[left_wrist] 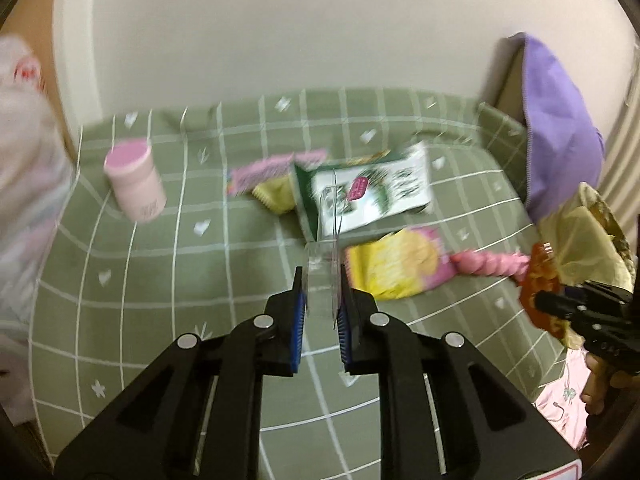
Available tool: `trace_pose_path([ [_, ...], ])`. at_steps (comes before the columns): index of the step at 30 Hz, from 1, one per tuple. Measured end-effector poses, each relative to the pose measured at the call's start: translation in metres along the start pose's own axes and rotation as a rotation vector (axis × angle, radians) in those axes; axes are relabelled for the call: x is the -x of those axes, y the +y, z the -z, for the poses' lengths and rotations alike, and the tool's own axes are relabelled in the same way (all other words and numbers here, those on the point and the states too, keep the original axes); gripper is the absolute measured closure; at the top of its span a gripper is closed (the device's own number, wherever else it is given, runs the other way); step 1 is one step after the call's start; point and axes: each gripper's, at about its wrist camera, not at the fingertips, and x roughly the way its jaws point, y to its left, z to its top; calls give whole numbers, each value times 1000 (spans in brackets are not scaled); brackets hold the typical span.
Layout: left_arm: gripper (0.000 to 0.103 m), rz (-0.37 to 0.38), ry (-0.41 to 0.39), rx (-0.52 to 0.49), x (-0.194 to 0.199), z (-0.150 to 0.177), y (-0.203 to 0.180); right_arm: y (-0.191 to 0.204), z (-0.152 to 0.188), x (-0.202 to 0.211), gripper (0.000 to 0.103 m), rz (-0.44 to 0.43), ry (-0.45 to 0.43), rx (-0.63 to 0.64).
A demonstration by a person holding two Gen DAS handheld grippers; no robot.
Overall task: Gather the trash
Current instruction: 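Carry the pink lollipop and red sausage wrapper over the bin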
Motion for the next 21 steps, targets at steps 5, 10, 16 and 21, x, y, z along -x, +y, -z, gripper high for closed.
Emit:
trace_pose_path([
  [5,89,61,-59,-58,15,-18,-24,1,-2,15,82,27,-30,10],
  [10,89,176,-115,-128,27,-51,-66,-15,-17,61,82,94,-126,-5],
  [16,89,353,-200,-283,51,-97,-147,-47,-38,155,82,251,-312,-38],
  [21,89,505,-183,-358,59,-125,-205,-70,-36,203,82,379,-375,-83],
])
